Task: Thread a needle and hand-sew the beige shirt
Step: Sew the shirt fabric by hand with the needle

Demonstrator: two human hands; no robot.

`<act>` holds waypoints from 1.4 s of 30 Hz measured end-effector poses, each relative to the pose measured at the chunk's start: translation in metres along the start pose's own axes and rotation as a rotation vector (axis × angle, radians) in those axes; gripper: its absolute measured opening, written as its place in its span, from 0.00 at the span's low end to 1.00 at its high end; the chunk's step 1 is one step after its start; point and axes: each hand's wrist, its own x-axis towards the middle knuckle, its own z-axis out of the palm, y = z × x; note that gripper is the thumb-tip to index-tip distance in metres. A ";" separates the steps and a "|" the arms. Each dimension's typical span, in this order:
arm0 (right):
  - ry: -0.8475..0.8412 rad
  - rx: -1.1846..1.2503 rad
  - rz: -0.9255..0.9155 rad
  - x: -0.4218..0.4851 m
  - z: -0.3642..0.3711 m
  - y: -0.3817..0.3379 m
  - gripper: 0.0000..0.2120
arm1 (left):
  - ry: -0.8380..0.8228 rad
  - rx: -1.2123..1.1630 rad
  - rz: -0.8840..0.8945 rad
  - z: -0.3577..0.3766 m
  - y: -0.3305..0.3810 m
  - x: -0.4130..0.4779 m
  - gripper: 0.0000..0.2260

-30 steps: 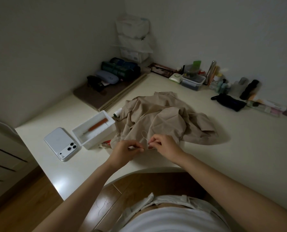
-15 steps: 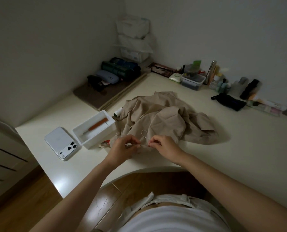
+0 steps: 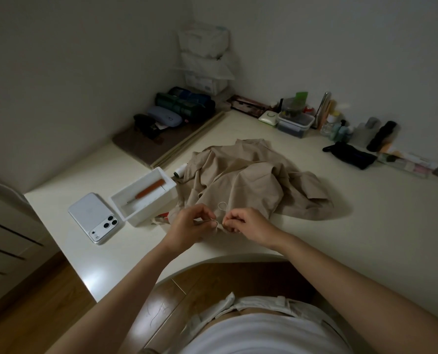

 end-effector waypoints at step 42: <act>0.276 -0.190 -0.210 0.010 0.010 -0.018 0.08 | -0.006 -0.218 -0.296 -0.001 0.011 0.008 0.08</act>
